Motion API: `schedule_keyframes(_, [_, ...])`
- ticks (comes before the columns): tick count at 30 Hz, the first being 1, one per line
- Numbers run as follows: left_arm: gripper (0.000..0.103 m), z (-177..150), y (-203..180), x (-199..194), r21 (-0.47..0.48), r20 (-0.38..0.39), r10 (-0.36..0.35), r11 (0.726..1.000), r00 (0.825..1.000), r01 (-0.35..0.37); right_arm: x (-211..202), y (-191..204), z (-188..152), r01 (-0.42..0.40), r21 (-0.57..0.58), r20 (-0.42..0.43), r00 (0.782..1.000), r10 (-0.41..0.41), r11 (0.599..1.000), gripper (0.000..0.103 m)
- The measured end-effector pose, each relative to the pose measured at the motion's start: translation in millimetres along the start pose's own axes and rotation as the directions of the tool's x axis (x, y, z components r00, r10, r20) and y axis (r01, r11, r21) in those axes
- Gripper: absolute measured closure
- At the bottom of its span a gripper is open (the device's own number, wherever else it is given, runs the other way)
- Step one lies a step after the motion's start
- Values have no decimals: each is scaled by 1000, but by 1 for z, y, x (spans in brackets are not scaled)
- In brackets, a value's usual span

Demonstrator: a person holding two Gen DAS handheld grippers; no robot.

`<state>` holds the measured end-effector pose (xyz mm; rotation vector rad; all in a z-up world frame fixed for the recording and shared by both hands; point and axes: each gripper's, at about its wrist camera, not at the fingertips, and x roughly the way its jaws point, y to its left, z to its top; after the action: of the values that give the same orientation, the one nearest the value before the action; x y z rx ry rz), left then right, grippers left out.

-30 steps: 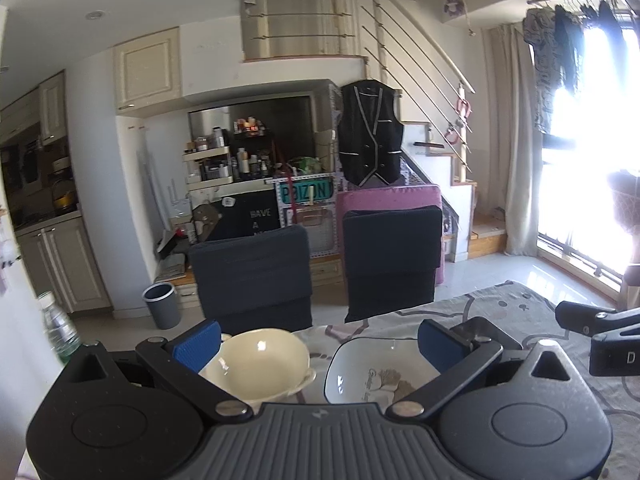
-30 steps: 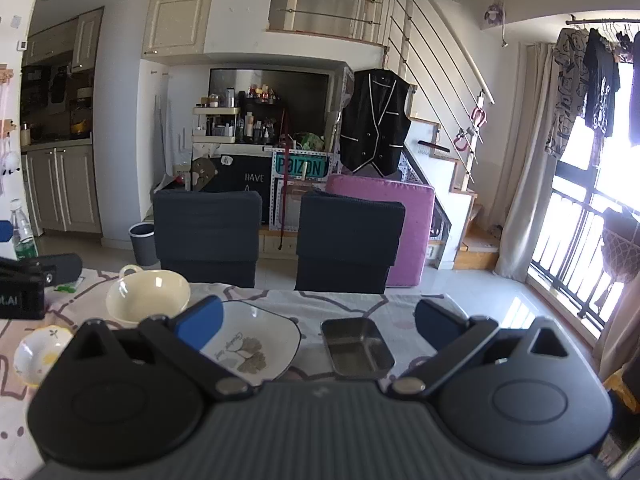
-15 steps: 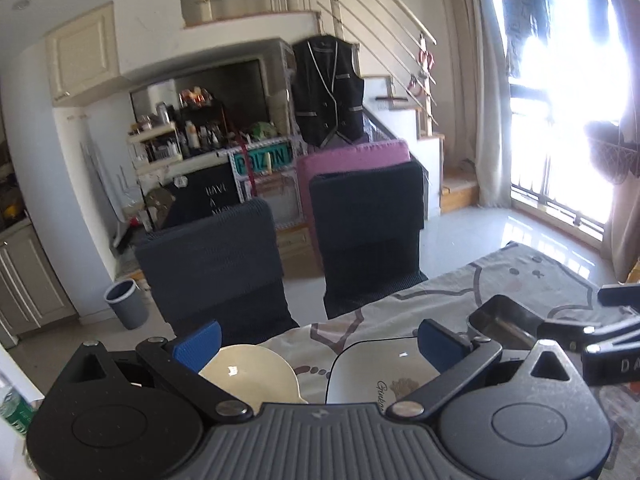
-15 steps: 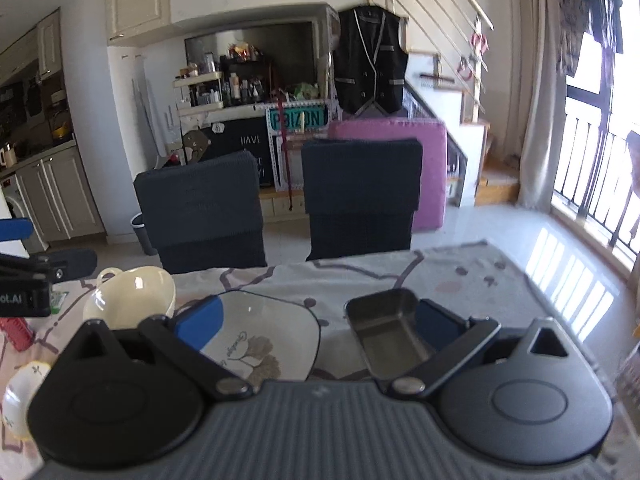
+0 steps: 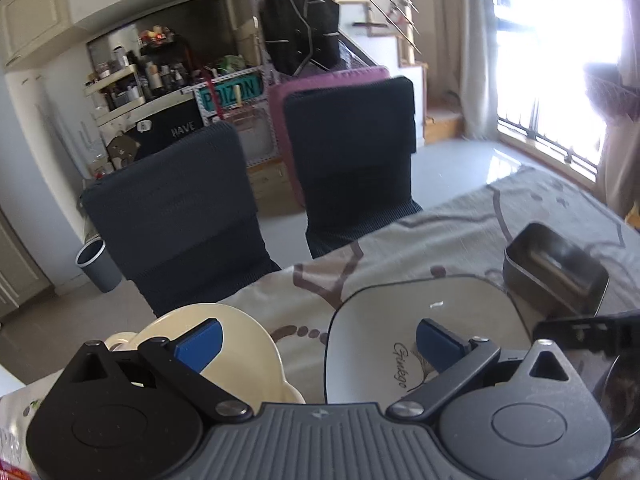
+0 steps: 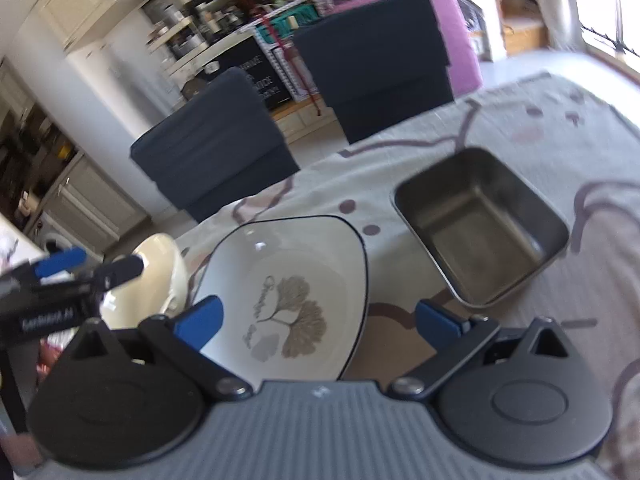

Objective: Organize plates and bowls
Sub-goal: 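Move the left tool toward the white ginkgo plate while the right tool approaches its rim, then close the left gripper on the plate rim while the right gripper also closes on it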

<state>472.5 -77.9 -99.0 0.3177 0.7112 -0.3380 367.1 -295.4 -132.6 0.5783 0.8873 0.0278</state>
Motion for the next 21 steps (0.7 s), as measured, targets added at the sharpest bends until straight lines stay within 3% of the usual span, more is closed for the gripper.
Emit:
schedule_keyframes(1, [1, -1, -2, 2, 20, -5, 8, 1000, 1000, -8, 4, -4, -1, -9, 34, -8, 1000, 9, 999, 1])
schedule_keyframes(2, [1, -1, -4, 5, 38, -14, 17, 999, 1000, -17, 9, -6, -1, -32, 51, -14, 999, 33, 998, 9])
schedule_keyframes(3, [0, -1, -5, 7, 54, -20, 22, 998, 1000, -21, 13, -7, -1, -51, 59, -25, 998, 52, 997, 24])
schedule_keyframes(5, [0, -2, -6, 9, 83, -21, 22, 996, 1000, -20, 22, -10, -1, -34, 76, -56, 998, 38, 997, 45])
schedule_keyframes(10, [0, 0, -5, 17, 76, -28, 30, 997, 999, -28, 31, -9, -3, 12, 81, -69, 998, -6, 997, 78])
schedule_keyframes(11, [0, 0, -4, 18, 66, -29, 26, 998, 999, -24, 29, -7, -3, 42, 66, -69, 997, -37, 997, 95])
schedule_keyframes(14, [9, 0, -4, 17, 35, -26, -39, 999, 999, 40, 26, -9, -2, 29, 69, -60, 998, -25, 997, 96])
schedule_keyframes(16, [30, 2, -3, 17, -2, -49, -93, 996, 994, 93, 22, -10, -2, 52, 44, -34, 998, -50, 998, 97])
schedule_keyframes(21, [43, -3, -7, 30, -130, -126, -195, 975, 973, 179, 16, -25, 2, 54, 56, -28, 998, -52, 997, 98])
